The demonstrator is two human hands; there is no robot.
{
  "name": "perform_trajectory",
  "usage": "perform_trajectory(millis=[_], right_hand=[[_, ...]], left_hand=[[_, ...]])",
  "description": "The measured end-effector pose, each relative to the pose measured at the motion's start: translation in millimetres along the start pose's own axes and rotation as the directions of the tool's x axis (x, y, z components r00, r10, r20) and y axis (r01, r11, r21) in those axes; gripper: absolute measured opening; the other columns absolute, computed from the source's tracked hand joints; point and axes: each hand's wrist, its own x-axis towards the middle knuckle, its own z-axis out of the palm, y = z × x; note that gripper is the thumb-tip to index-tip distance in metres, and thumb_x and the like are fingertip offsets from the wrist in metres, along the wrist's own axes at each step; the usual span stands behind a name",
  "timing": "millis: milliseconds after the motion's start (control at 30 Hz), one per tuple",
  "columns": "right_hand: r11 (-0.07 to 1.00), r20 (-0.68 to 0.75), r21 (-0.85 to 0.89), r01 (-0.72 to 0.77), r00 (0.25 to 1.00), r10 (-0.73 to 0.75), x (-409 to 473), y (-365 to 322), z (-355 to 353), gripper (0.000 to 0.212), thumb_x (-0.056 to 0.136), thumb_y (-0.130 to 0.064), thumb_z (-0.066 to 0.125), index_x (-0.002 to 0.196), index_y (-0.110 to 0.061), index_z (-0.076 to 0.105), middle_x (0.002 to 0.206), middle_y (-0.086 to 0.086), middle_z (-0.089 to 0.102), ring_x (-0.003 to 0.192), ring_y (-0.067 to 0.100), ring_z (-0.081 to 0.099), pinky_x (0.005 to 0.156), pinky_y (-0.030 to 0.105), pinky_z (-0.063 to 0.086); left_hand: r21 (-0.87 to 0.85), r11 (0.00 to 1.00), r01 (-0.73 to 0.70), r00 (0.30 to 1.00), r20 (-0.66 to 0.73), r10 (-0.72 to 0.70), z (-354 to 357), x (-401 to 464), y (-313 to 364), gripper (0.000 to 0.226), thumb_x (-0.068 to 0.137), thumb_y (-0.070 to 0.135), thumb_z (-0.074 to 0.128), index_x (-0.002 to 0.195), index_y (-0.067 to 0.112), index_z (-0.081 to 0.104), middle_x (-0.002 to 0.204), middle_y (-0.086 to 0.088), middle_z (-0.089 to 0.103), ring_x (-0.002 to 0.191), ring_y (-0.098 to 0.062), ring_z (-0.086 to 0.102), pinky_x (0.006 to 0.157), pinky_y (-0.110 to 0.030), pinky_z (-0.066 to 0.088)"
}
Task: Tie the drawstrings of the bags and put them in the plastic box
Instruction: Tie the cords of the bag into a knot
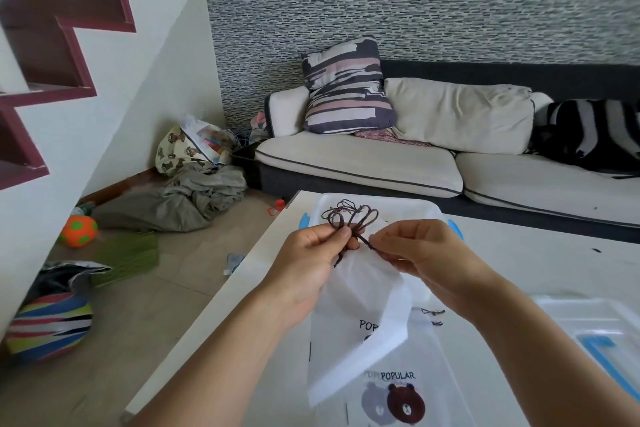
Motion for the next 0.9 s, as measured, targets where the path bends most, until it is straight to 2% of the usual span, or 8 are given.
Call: perform_trajectory(millis=[67, 100, 200, 333, 433, 600, 833, 900], right_hand=[[0.999, 0.038, -0.046, 0.004, 0.999, -0.002, -0.9, 0.2, 0.3, 0.012, 0.082, -0.017, 0.078, 0.091, -0.009, 0.08, 0.103, 0.021, 0.074, 0.092, 0.023, 0.062, 0.095, 0.047, 0.051], [0.998, 0.056, -0.055, 0.009, 0.998, -0.006, -0.8, 0.4, 0.4, 0.013, 0.082, -0.016, 0.078, 0.093, -0.009, 0.08, 0.104, 0.018, 0.075, 0.094, 0.023, 0.064, 0.091, 0.041, 0.051], [1.0, 0.107, -0.003, 0.029, 0.994, -0.028, -0.8, 0.4, -0.4, 0.019, 0.084, -0.012, 0.076, 0.101, -0.002, 0.077, 0.106, 0.012, 0.077, 0.106, 0.023, 0.072, 0.098, 0.029, 0.054], [0.986, 0.136, 0.168, -0.004, 0.991, -0.019, -3.1, -0.3, 2.7, 0.029, 0.071, -0.01, 0.078, 0.097, 0.004, 0.075, 0.103, 0.018, 0.076, 0.101, 0.026, 0.073, 0.082, 0.02, 0.057], [0.981, 0.13, 0.193, -0.02, 0.991, -0.005, -2.5, 0.5, 6.0, 0.037, 0.063, -0.011, 0.08, 0.096, 0.007, 0.076, 0.102, 0.021, 0.075, 0.103, 0.03, 0.073, 0.088, 0.026, 0.057], [0.986, 0.078, 0.167, -0.021, 0.997, 0.008, -1.7, 1.5, 12.8, 0.037, 0.058, -0.013, 0.085, 0.09, 0.004, 0.078, 0.097, 0.02, 0.076, 0.1, 0.032, 0.073, 0.102, 0.04, 0.053], [0.978, 0.06, 0.196, -0.067, 0.997, 0.056, -6.1, -2.2, 16.4, 0.034, 0.06, -0.012, 0.084, 0.09, 0.002, 0.078, 0.095, 0.018, 0.077, 0.09, 0.028, 0.074, 0.087, 0.03, 0.059], [0.975, 0.055, 0.209, -0.076, 0.996, 0.066, -6.2, -2.0, 17.4, 0.031, 0.06, -0.012, 0.084, 0.088, 0.001, 0.079, 0.094, 0.018, 0.077, 0.088, 0.027, 0.075, 0.087, 0.03, 0.059]], left_hand=[[-0.011, 1.0, 0.003, 1.0, 0.016, -0.003, 0.6, -0.4, 0.4, 0.038, 0.098, 0.013, 0.06, 0.063, 0.015, 0.074, 0.091, -0.012, 0.074, 0.081, -0.017, 0.068, 0.084, -0.03, 0.055], [-0.01, 1.0, 0.008, 1.0, 0.026, -0.008, 0.9, -0.8, 0.3, 0.035, 0.098, 0.013, 0.06, 0.065, 0.013, 0.074, 0.084, -0.01, 0.073, 0.075, -0.016, 0.067, 0.075, -0.025, 0.055], [0.012, 1.0, 0.004, 0.998, 0.055, -0.005, 0.6, -2.3, -0.3, 0.03, 0.098, 0.013, 0.061, 0.071, 0.011, 0.073, 0.073, -0.005, 0.07, 0.065, -0.013, 0.063, 0.063, -0.021, 0.052], [0.079, 0.995, -0.067, 0.993, 0.104, 0.059, -2.0, -1.4, 0.3, 0.025, 0.097, 0.018, 0.062, 0.08, 0.018, 0.08, 0.083, -0.006, 0.074, 0.076, -0.016, 0.064, 0.077, -0.028, 0.051], [0.116, 0.986, -0.117, 0.987, 0.127, 0.102, -3.6, 0.8, -2.2, 0.021, 0.097, 0.018, 0.062, 0.087, 0.017, 0.081, 0.096, -0.011, 0.076, 0.089, -0.017, 0.067, 0.096, -0.037, 0.049], [0.24, 0.949, -0.203, 0.977, 0.12, 0.178, -7.3, 4.8, -6.1, 0.021, 0.097, 0.02, 0.063, 0.084, 0.015, 0.08, 0.099, -0.023, 0.072, 0.087, -0.015, 0.06, 0.089, -0.034, 0.044], [0.261, 0.926, -0.271, 0.96, 0.139, 0.242, -10.1, 6.3, -4.5, 0.021, 0.097, 0.014, 0.063, 0.089, 0.018, 0.081, 0.102, -0.01, 0.077, 0.096, -0.015, 0.067, 0.098, -0.037, 0.05], [0.264, 0.925, -0.273, 0.96, 0.139, 0.244, -10.7, 7.1, -5.1, 0.02, 0.097, 0.015, 0.063, 0.089, 0.018, 0.081, 0.099, -0.006, 0.077, 0.094, -0.015, 0.067, 0.096, -0.038, 0.051]])
